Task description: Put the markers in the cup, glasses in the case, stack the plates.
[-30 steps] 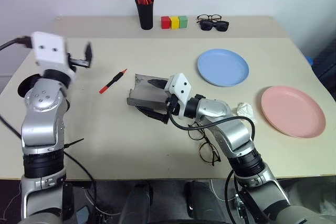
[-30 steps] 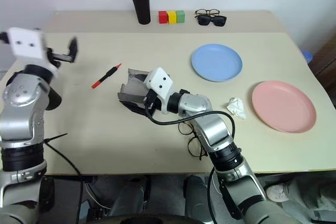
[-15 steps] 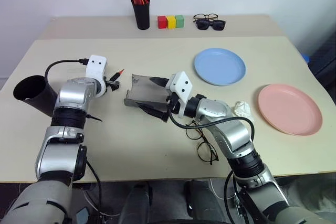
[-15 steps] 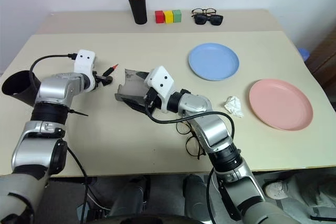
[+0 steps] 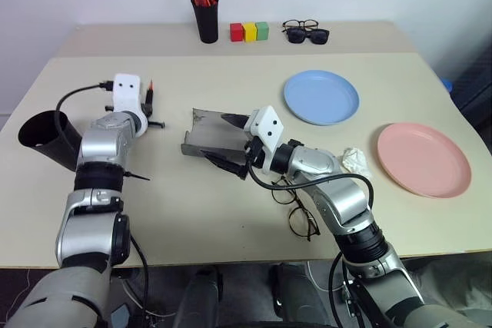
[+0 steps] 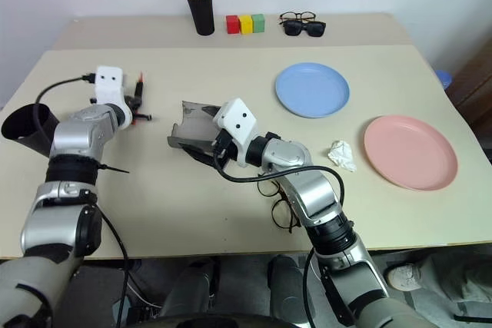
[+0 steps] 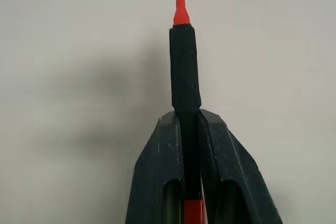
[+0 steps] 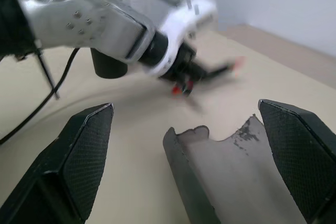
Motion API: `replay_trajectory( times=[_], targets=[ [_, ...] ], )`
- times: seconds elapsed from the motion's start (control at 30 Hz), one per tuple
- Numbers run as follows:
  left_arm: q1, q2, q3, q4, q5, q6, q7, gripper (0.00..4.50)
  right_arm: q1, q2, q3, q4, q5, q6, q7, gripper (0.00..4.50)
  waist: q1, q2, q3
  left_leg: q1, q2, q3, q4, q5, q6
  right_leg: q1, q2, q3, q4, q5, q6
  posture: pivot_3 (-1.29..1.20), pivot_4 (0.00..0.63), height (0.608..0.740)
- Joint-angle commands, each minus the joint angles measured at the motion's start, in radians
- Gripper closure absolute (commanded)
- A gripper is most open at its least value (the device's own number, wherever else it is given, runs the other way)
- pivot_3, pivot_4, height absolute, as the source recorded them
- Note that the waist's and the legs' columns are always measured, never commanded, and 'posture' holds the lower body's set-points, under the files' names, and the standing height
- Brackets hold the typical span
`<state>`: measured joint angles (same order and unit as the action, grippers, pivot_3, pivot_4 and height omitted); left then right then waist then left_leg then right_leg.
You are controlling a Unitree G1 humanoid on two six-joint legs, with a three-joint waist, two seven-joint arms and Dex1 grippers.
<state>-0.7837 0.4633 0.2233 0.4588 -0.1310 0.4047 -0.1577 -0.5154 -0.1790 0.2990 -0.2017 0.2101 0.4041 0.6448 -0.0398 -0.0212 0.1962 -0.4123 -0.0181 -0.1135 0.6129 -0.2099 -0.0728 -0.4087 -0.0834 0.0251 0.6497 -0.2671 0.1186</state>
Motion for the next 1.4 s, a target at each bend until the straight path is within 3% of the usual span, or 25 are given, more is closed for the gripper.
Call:
replay_trajectory(
  times=[0.03,0.23,0.4,0.57,0.93,1.13,1.27,1.4],
  targets=[
    [0.031,0.007,0.157,-0.297,-0.052,-0.159,0.088,4.44,-0.031,0.012,-0.022,-0.029,0.019,-0.028,0.004,0.0,-0.001,0.0,0.0,0.0,0.0,0.0,0.0,0.0,0.0,0.0,0.0,0.0,0.0,0.0,0.0,0.0,0.15,0.74],
    [0.268,0.008,0.301,-0.65,0.053,-0.204,0.256,4.44,-0.071,0.063,-0.062,-0.063,0.167,0.002,0.068,0.0,-0.007,0.002,-0.001,0.002,0.0,0.001,-0.002,0.0,0.0,0.001,0.0,0.001,0.0,0.0,0.0,0.0,0.15,0.74],
    [0.412,-0.034,0.379,-0.744,0.075,-0.168,0.344,4.44,-0.08,0.063,-0.034,-0.034,0.161,-0.011,0.086,0.0,0.004,0.0,-0.001,0.003,0.0,0.001,0.0,0.0,0.0,0.003,0.0,0.0,0.0,0.0,0.0,0.0,0.15,0.74],
    [0.497,-0.07,0.36,-0.714,0.075,-0.213,0.331,4.44,-0.096,0.072,-0.025,-0.015,0.169,-0.018,0.111,0.0,0.005,0.0,-0.002,0.003,0.0,0.0,0.0,0.0,0.0,0.004,0.0,0.0,0.0,0.0,0.0,0.0,0.15,0.74],
    [0.502,-0.095,0.309,-0.545,0.094,-0.317,0.343,4.44,-0.088,0.067,-0.025,-0.022,0.158,-0.015,0.108,0.0,-0.002,0.0,-0.002,0.003,0.0,0.0,-0.001,0.0,0.0,0.003,0.001,0.0,0.0,0.0,0.0,0.0,0.15,0.74],
    [0.497,-0.099,0.3,-0.522,0.088,-0.345,0.354,1.79,-0.08,0.061,-0.028,-0.032,0.156,-0.013,0.095,0.0,-0.002,0.0,-0.002,0.003,0.0,0.0,-0.001,0.0,0.0,0.003,0.001,0.0,0.0,0.0,0.0,0.0,0.15,0.74],
    [0.467,-0.101,0.297,-0.557,0.039,-0.372,0.324,1.79,-0.078,0.053,-0.03,-0.036,0.156,-0.013,0.092,0.0,-0.001,0.0,-0.002,0.003,0.0,0.0,-0.001,0.0,0.0,0.003,0.001,0.0,0.0,0.0,0.0,0.0,0.15,0.74],
    [0.416,-0.083,0.227,-0.631,-0.063,-0.327,0.185,1.79,-0.082,0.036,-0.04,-0.035,0.151,-0.015,0.091,0.0,0.003,0.0,-0.002,0.003,0.0,0.0,-0.001,0.0,0.0,0.004,0.0,0.0,0.0,0.0,0.0,0.0,0.15,0.74]
  ],
)
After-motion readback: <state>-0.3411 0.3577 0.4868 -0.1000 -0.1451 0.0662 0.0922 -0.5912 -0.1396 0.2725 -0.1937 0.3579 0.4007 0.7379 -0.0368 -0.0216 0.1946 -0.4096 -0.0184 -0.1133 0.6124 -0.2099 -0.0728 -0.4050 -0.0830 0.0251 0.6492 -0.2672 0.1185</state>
